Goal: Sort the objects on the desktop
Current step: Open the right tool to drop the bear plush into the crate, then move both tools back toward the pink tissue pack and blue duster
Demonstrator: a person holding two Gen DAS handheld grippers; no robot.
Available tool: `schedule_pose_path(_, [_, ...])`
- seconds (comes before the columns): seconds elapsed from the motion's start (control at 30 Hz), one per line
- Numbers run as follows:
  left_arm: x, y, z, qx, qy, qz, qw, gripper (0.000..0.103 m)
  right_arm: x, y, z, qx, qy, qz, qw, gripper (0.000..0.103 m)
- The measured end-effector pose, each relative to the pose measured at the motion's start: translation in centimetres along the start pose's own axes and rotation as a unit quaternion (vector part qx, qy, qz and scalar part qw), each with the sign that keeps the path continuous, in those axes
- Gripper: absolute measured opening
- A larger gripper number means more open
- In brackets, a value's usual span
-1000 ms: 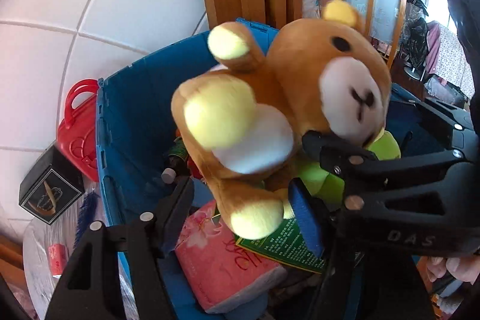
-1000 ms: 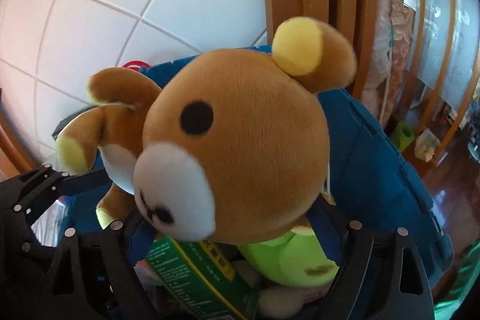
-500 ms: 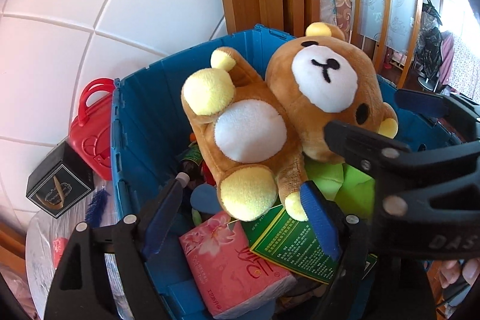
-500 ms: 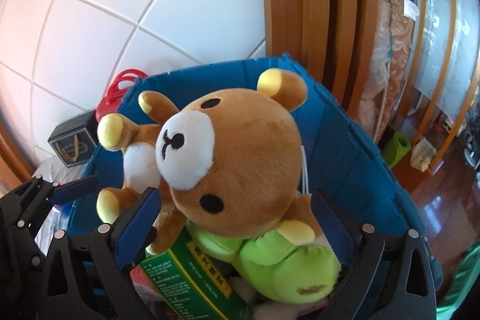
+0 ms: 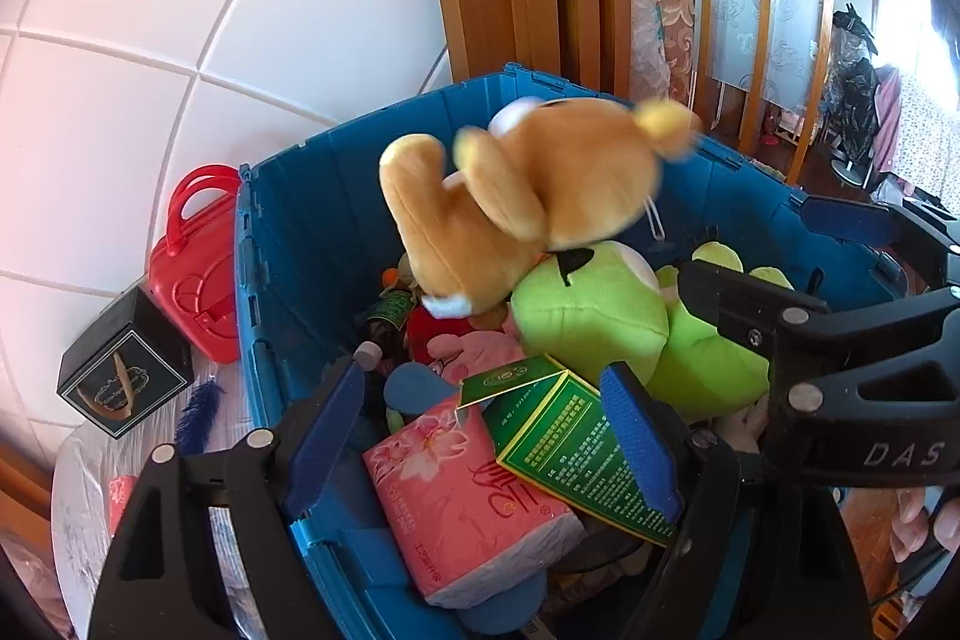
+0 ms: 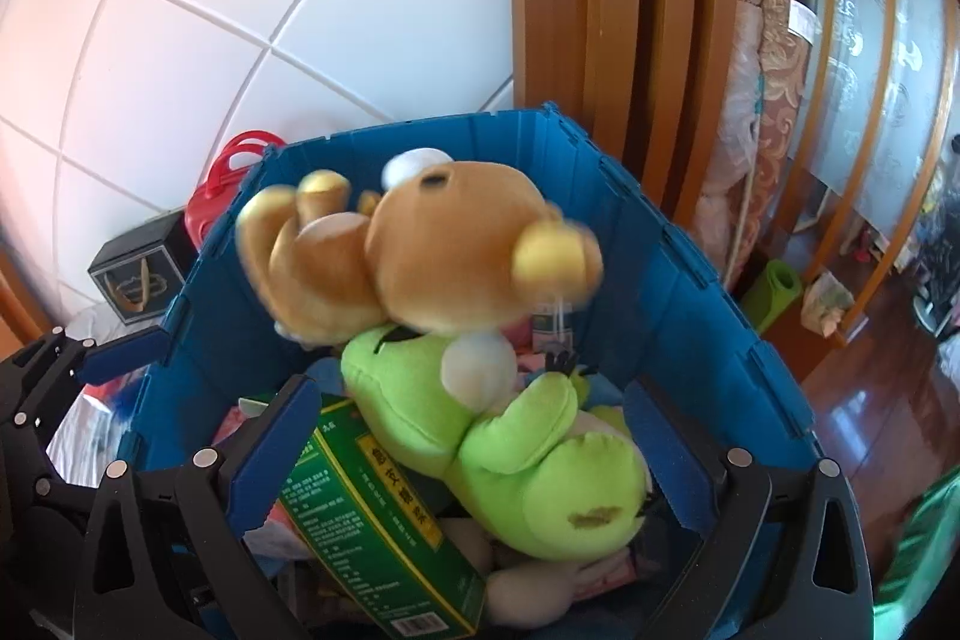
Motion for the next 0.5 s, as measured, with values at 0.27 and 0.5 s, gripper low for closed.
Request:
schedule_pose_path(0.27, [0.1, 0.4, 0.3, -0.003, 0.002, 0.006, 1.0000, 0.081, 0.2, 0.8, 0.4, 0.006, 0.007, 0.010, 1.000, 0.102])
schedule_pose_path(0.5, [0.1, 0.4, 0.6, -0.007, 0.004, 0.012, 0.9999, 0.081, 0.3, 1.2, 0.6, 0.008, 0.012, 0.013, 1.000, 0.102])
Point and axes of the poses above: each gripper's, at about its wrist camera, not at the fingertips, and z roughly against the way its jaws point, x to its left, y to its underside, the point moved 10 cm from there along -z, roughly the way its jaws point, and after that the axes turned 5 degrees about -z, right-handed, at the moved point
